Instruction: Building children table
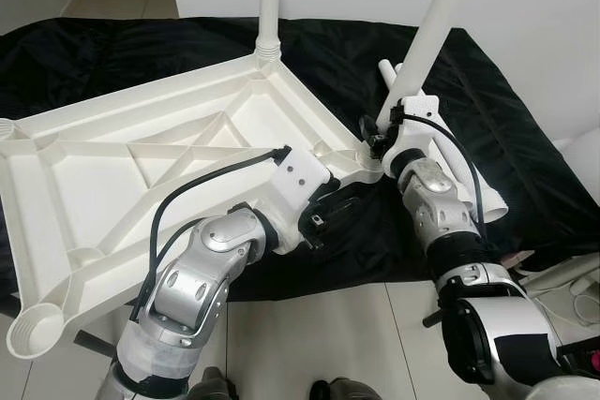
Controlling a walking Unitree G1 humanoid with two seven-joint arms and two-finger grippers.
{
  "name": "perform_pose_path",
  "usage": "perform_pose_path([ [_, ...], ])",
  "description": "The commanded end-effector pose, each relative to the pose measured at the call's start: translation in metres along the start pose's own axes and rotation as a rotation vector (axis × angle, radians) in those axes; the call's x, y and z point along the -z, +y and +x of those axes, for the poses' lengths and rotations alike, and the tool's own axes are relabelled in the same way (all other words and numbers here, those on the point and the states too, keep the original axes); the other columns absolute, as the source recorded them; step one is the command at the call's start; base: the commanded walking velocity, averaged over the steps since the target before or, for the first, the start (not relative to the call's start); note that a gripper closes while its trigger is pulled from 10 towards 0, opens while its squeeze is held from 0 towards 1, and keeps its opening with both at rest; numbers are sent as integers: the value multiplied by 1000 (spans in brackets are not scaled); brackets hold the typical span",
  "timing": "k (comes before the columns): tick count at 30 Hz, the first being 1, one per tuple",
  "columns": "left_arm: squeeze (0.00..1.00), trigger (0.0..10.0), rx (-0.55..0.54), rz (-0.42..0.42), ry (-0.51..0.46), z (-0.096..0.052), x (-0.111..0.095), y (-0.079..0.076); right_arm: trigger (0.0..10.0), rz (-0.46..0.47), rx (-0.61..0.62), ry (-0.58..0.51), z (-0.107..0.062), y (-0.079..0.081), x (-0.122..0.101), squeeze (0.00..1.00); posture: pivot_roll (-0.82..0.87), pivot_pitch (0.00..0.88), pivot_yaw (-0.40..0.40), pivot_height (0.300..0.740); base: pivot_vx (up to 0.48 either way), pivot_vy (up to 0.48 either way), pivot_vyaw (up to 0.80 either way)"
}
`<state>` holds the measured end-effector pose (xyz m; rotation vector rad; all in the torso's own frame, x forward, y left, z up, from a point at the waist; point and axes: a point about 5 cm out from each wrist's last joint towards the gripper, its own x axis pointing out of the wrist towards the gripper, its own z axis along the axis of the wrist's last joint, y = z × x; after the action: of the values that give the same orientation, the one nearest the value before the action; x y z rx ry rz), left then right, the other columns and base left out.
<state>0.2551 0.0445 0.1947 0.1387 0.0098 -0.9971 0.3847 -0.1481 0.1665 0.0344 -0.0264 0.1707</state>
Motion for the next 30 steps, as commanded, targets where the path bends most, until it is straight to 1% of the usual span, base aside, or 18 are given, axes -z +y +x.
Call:
perform_pose_path([
  [1, 0, 10000, -59, -10, 9, 1, 2, 3, 10000, 69, 43, 179, -12, -6, 41, 0, -41, 94, -18, 740, 0, 0, 0],
  [4, 0, 10000, -52, -14, 6, 1, 2, 2, 10000, 50, 49, 164, -13, -4, 42, 0, -41, 96, -21, 740, 0, 0, 0],
  [6, 0, 10000, -49, -15, 8, 2, 3, 1, 10000, 101, 115, 145, -16, -3, 44, 0, -44, 95, -22, 740, 0, 0, 0],
  [7, 0, 10000, -49, -15, 8, 2, 3, 1, 10000, 101, 115, 145, -16, -3, 44, 0, -44, 95, -22, 740, 0, 0, 0],
  [9, 0, 10000, -47, -14, 8, 3, 3, 0, 10000, 166, 201, 135, -19, 1, 48, 0, -46, 93, -24, 740, 0, 0, 0],
  [12, 0, 10000, -46, -15, 6, 4, 4, 0, 10000, 189, 286, 135, -22, 7, 52, 0, -50, 86, -28, 740, 0, 0, 0],
  [13, 0, 10000, -46, -15, 6, 4, 4, 0, 10000, 189, 286, 135, -22, 7, 52, 0, -50, 86, -28, 740, 0, 0, 0],
  [15, 0, 10000, -47, -19, 3, 5, 4, 0, 10000, 202, 333, 133, -22, 11, 53, 0, -56, 84, -31, 740, 0, 0, 0],
  [20, 0, 10000, -48, -18, 1, 7, 5, 0, 10000, 213, 370, 114, -24, 14, 51, 0, -64, 81, -34, 740, 0, 0, 0],
  [22, 0, 10000, -54, -12, -5, 10, 4, 1, 10000, 197, 294, 86, -24, 21, 48, 4, -77, 71, -34, 740, 0, 0, 0],
  [23, 0, 10000, -56, -12, -7, 11, 4, 1, 10000, 196, 262, 75, -25, 23, 47, 690, -77, 71, -34, 740, 0, 0, 0],
  [24, 0, 10000, -56, -12, -7, 11, 4, 1, 10000, 196, 262, 75, -25, 23, 47, 690, -77, 71, -34, 740, 0, 0, 0],
  [25, 0, 10000, -57, -9, -10, 12, 3, 2, 10000, 212, 229, 49, -26, 23, 44, 1000, -82, 62, -31, 740, 0, 0, 0],
  [26, 0, 10000, -57, -9, -10, 12, 3, 2, 10000, 212, 229, 49, -26, 23, 44, 1000, -82, 62, -31, 740, 0, 0, 0],
  [27, 0, 10000, -57, -9, -12, 12, 3, 3, 10000, 223, 210, 22, -27, 22, 42, 1000, -86, 58, -28, 740, 0, 0, 0],
  [30, 0, 10000, -55, -8, -13, 13, 3, 5, 10000, 209, 197, -8, -27, 18, 37, 1000, -91, 56, -23, 740, 0, 0, 0],
])
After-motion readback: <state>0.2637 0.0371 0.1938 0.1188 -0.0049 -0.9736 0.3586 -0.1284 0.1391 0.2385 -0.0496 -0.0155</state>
